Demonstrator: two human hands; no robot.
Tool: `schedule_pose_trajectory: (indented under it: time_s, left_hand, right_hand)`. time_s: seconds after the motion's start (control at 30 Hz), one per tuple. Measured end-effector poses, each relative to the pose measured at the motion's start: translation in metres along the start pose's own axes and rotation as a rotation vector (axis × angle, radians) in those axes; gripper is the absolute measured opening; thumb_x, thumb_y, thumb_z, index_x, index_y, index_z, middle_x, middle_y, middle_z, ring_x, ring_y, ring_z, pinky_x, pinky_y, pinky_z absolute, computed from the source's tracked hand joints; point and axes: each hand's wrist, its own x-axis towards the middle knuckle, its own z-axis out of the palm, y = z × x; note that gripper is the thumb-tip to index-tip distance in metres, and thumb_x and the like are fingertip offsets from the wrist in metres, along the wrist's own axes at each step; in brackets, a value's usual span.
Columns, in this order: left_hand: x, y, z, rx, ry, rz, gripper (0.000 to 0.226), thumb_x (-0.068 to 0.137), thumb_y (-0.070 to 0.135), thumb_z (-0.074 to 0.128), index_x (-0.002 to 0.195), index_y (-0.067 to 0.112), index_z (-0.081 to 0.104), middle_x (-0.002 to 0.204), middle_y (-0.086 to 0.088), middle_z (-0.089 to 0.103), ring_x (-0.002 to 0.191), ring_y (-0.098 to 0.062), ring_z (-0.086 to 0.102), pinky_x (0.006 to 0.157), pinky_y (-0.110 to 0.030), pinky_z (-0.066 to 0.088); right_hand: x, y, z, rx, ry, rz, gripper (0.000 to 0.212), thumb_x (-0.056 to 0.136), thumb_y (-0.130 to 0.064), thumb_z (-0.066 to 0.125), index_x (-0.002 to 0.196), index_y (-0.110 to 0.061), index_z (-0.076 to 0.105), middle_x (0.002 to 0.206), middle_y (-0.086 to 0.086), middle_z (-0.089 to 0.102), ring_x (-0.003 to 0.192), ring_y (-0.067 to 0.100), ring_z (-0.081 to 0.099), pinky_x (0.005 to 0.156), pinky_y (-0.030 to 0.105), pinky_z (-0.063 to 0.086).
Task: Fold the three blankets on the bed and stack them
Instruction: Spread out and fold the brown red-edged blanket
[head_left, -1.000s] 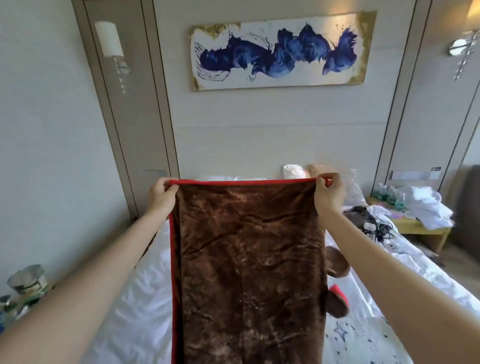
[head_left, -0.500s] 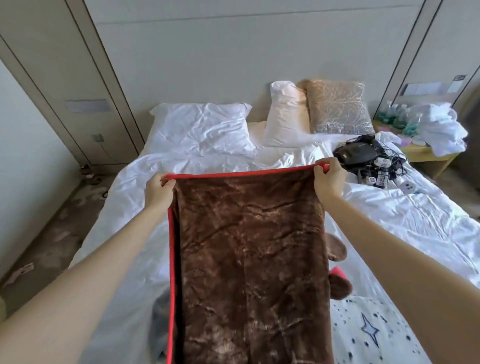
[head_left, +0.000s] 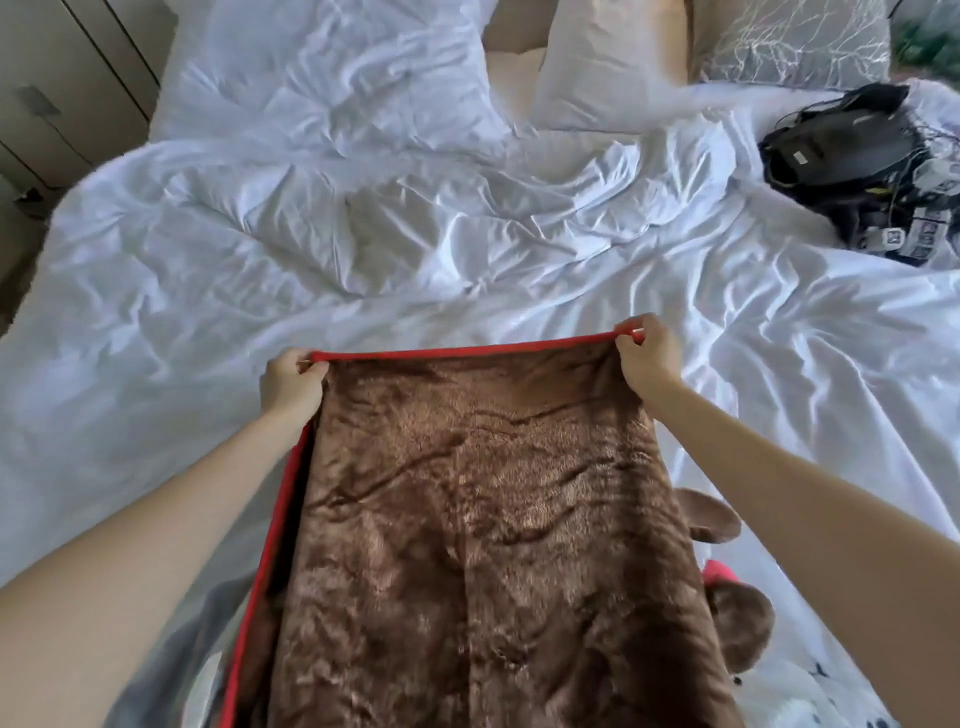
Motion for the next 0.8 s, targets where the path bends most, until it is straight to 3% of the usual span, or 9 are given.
schedule_pose_trajectory:
  time_s: [0.17, 0.3, 0.43, 0.53, 0.57, 0.63, 0.7, 0.73, 0.8]
  left_hand:
    - [0.018, -0.042, 0.043, 0.064, -0.029, -0.049, 0.024, 0.100, 0.018, 0.051, 0.118, 0.007, 0.063, 0.115, -0.012, 0.066, 0.106, -0.032, 0.061, 0.088, -0.042, 0.049]
    - [0.017, -0.045, 0.047, 0.116, -0.101, -0.082, 0.024, 0.100, 0.020, 0.048, 0.118, 0.011, 0.061, 0.107, -0.007, 0.063, 0.098, -0.029, 0.059, 0.084, -0.042, 0.049]
    - [0.004, -0.030, 0.030, 0.017, -0.161, -0.120, 0.012, 0.094, 0.016, 0.055, 0.105, 0.019, 0.058, 0.110, -0.009, 0.063, 0.100, -0.029, 0.060, 0.092, -0.047, 0.049]
    - [-0.024, -0.023, 0.013, -0.018, -0.099, -0.017, 0.018, 0.087, 0.007, 0.057, 0.086, 0.026, 0.056, 0.090, 0.002, 0.058, 0.081, -0.014, 0.055, 0.082, -0.034, 0.045]
    - [-0.037, -0.022, 0.007, -0.011, -0.076, 0.009, 0.020, 0.086, 0.005, 0.057, 0.090, 0.024, 0.061, 0.093, 0.003, 0.060, 0.083, -0.012, 0.056, 0.079, -0.030, 0.043]
    - [-0.071, -0.026, -0.006, 0.014, -0.057, 0.027, 0.033, 0.088, 0.003, 0.055, 0.118, 0.015, 0.063, 0.119, -0.001, 0.062, 0.108, -0.018, 0.058, 0.085, -0.027, 0.043]
    - [-0.113, -0.039, -0.019, 0.054, -0.069, 0.049, 0.036, 0.092, 0.005, 0.053, 0.125, 0.013, 0.061, 0.130, -0.005, 0.058, 0.121, -0.021, 0.054, 0.092, -0.028, 0.042]
    - [-0.137, -0.049, -0.026, 0.073, -0.084, 0.065, 0.034, 0.093, 0.006, 0.052, 0.124, 0.014, 0.063, 0.129, -0.007, 0.058, 0.118, -0.020, 0.055, 0.090, -0.028, 0.042]
    - [-0.186, -0.069, -0.042, 0.094, -0.118, 0.063, 0.031, 0.095, 0.008, 0.051, 0.120, 0.018, 0.064, 0.120, -0.011, 0.063, 0.090, -0.013, 0.060, 0.072, -0.024, 0.044]
  right_hand:
    - [0.012, 0.057, 0.037, -0.066, -0.093, 0.029, 0.017, 0.089, -0.008, 0.052, 0.103, -0.013, 0.060, 0.098, 0.006, 0.059, 0.087, 0.021, 0.054, 0.070, 0.028, 0.039]
    - [0.008, 0.057, 0.043, -0.175, -0.134, 0.011, 0.021, 0.090, -0.009, 0.049, 0.111, -0.010, 0.053, 0.103, 0.006, 0.057, 0.095, 0.024, 0.052, 0.075, 0.029, 0.035]
    - [-0.017, 0.037, 0.031, -0.300, -0.161, 0.008, 0.039, 0.089, -0.010, 0.046, 0.128, -0.007, 0.040, 0.133, 0.013, 0.042, 0.123, 0.031, 0.042, 0.095, 0.039, 0.036]
    - [-0.053, 0.019, 0.014, -0.438, -0.152, -0.076, 0.050, 0.088, -0.013, 0.049, 0.136, -0.007, 0.034, 0.138, 0.013, 0.035, 0.130, 0.031, 0.035, 0.106, 0.042, 0.031]
    - [-0.069, 0.015, 0.008, -0.462, -0.141, -0.110, 0.050, 0.089, -0.014, 0.049, 0.136, -0.007, 0.034, 0.137, 0.013, 0.035, 0.128, 0.031, 0.036, 0.105, 0.042, 0.032]
    - [-0.107, 0.007, -0.007, -0.448, -0.134, -0.160, 0.047, 0.091, -0.014, 0.049, 0.135, -0.008, 0.036, 0.135, 0.012, 0.037, 0.125, 0.031, 0.039, 0.104, 0.042, 0.033]
    - [-0.152, 0.008, -0.024, -0.411, -0.146, -0.194, 0.044, 0.090, -0.013, 0.049, 0.133, -0.009, 0.039, 0.132, 0.011, 0.040, 0.120, 0.031, 0.042, 0.102, 0.043, 0.036]
    - [-0.178, 0.011, -0.034, -0.395, -0.154, -0.207, 0.042, 0.090, -0.012, 0.050, 0.131, -0.010, 0.041, 0.131, 0.010, 0.041, 0.119, 0.030, 0.044, 0.101, 0.042, 0.037]
    - [-0.233, 0.020, -0.055, -0.361, -0.166, -0.225, 0.039, 0.090, -0.010, 0.051, 0.128, -0.013, 0.045, 0.130, 0.007, 0.044, 0.120, 0.027, 0.044, 0.100, 0.040, 0.038]
